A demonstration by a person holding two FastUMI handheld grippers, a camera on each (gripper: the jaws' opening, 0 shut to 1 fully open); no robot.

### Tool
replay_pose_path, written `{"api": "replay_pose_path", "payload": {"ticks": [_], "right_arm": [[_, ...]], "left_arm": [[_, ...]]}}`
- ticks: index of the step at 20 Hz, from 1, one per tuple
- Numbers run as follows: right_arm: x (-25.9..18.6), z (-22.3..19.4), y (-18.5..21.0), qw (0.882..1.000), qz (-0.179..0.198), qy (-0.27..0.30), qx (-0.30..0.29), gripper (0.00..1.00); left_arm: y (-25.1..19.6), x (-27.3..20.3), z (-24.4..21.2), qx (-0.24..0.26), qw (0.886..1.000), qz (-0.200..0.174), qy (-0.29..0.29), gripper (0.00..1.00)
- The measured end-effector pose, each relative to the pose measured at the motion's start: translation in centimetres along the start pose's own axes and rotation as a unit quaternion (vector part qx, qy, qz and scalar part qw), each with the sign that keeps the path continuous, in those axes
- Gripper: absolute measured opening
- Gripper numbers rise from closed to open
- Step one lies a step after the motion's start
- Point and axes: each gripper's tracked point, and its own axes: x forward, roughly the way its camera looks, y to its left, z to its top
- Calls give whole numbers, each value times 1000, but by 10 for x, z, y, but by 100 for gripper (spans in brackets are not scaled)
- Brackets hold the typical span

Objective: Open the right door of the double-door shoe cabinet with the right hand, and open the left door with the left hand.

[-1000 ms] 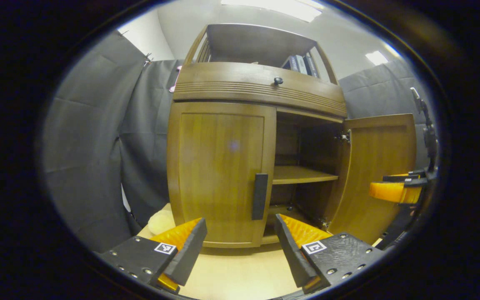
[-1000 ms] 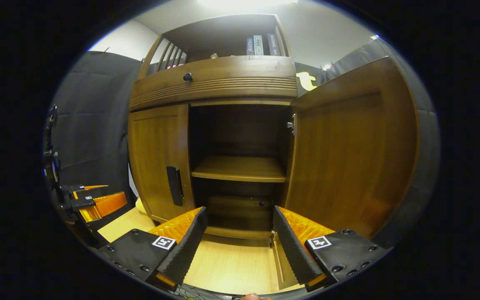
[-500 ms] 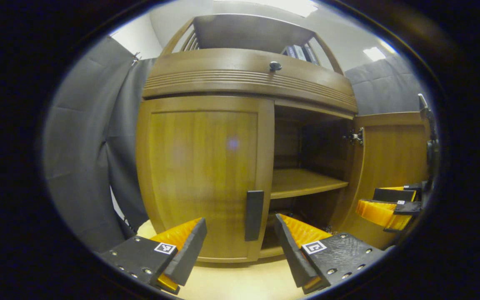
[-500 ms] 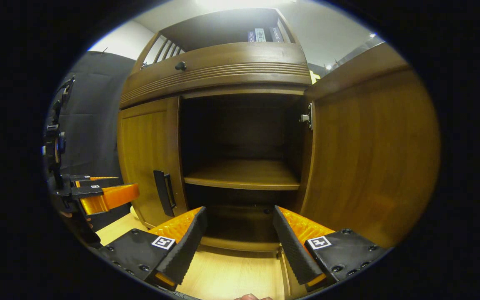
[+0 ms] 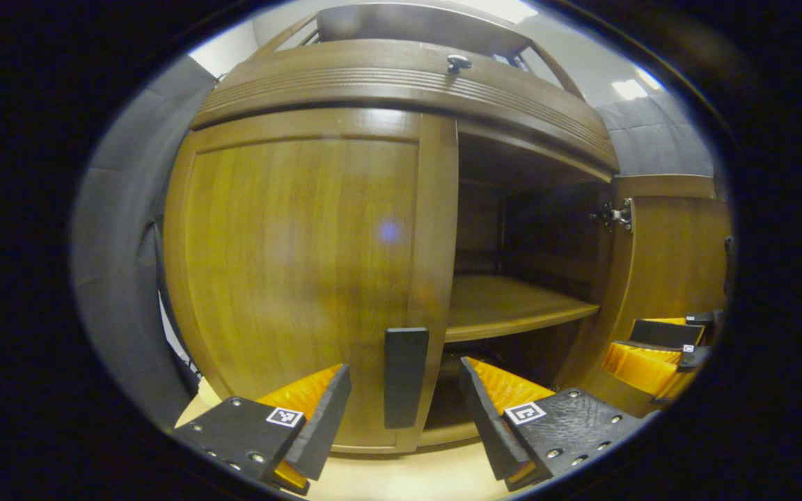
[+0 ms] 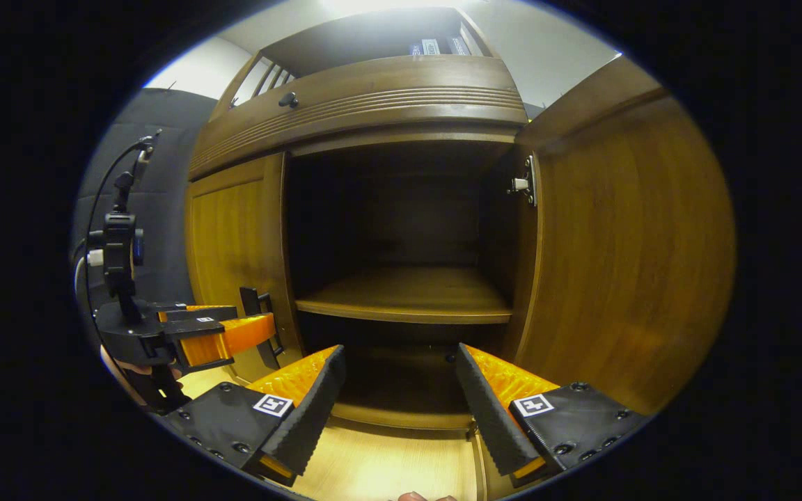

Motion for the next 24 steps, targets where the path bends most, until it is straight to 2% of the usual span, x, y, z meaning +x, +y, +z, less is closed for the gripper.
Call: {"api": "replay_pose_path", "payload": {"ticks": [3, 4, 5, 6, 8, 9, 11, 14, 16, 19, 20, 23, 24], "right_arm": [[3, -4, -1, 1000, 5, 7, 0, 97], [6, -5, -2, 1000, 5, 8, 1, 97], [8, -5, -3, 1000, 5, 8, 3, 97], [8, -6, -3, 1000, 7, 8, 7, 97], [10, -6, -2, 1000, 12, 7, 10, 97], [11, -7, -3, 1000, 14, 8, 9, 97], [11, -7, -2, 1000, 20, 9, 5, 97], [13, -9, 0, 1000, 26, 11, 0, 97], [14, -10, 2, 999, 30, 14, 1, 98], [15, -9, 3, 999, 34, 13, 3, 99], [15, -9, 3, 999, 35, 12, 4, 99], [13, -8, 4, 999, 36, 11, 6, 97], [12, -8, 6, 999, 36, 11, 6, 99]], "left_arm": [[-6, 17, -7, 7, 1000, 7, 9, 93], [-9, 19, -9, 9, 1000, 9, 7, 83], [-2, 19, -5, 18, 999, 33, 1, 73], [1, 26, -6, 24, 999, 40, 0, 64], [-4, 29, -5, 24, 999, 35, -5, 44], [4, 26, 0, 28, 998, 58, -6, 40], [4, 28, -2, 15, 998, 62, -11, 31], [3, 29, -5, 26, 997, 72, -7, 28], [3, 27, -9, 17, 997, 73, 1, 27], [2, 27, -13, 5, 998, 66, 3, 14], [0, 27, -8, 2, 998, 63, 7, 6], [2, 27, -11, 2, 998, 56, 7, 5], [3, 24, -13, 2, 998, 55, 8, 5]]}}
